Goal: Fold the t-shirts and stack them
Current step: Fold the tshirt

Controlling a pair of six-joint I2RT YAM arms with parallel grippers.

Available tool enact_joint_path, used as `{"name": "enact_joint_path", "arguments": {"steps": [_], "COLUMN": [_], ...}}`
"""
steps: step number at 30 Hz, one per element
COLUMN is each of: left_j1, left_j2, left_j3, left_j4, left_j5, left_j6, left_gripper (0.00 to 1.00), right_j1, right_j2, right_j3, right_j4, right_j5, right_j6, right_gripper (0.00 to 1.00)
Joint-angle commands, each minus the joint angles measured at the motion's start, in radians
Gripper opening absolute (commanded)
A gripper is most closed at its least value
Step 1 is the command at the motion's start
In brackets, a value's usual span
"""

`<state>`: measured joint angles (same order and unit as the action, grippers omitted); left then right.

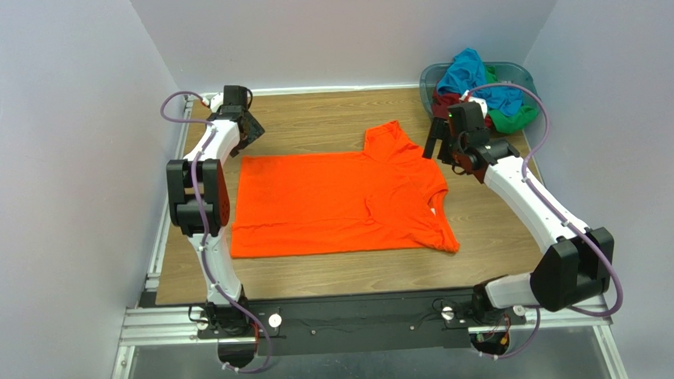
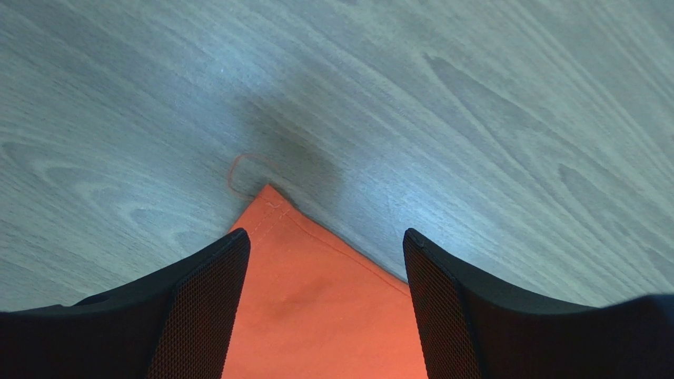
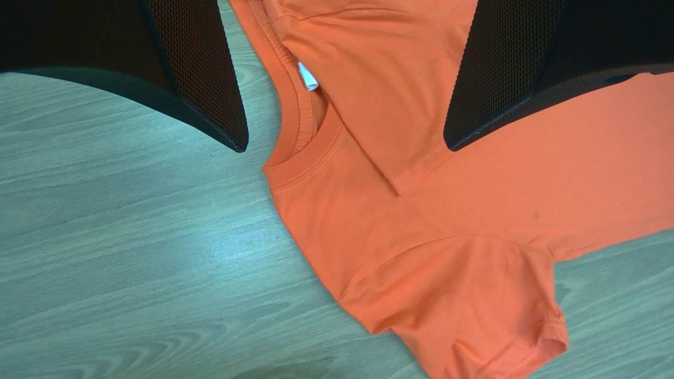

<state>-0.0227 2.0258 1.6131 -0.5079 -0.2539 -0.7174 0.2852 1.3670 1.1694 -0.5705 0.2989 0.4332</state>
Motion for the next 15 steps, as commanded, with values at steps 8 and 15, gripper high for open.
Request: {"name": "enact_joint_path", "arguments": {"steps": [8, 15], "left_j1": [0.009, 0.015], "left_j2": [0.097, 0.129], "left_j3": [0.016, 0.051], "left_j4": [-0.055, -0.083], "left_j5": [-0.03, -0.074], "left_j6": [-0.016, -0.028], "left_gripper": [0.73, 0.66], "right_j1": [0.005, 0.005], "right_j2": [0.026, 0.037], "right_j3": [-0.024, -0.027], "right_j4": [0.001, 0.001], "right_j5": [0.048, 0.026], "right_j6": [-0.01, -0.017], "right_gripper": [1.0, 1.0]}}
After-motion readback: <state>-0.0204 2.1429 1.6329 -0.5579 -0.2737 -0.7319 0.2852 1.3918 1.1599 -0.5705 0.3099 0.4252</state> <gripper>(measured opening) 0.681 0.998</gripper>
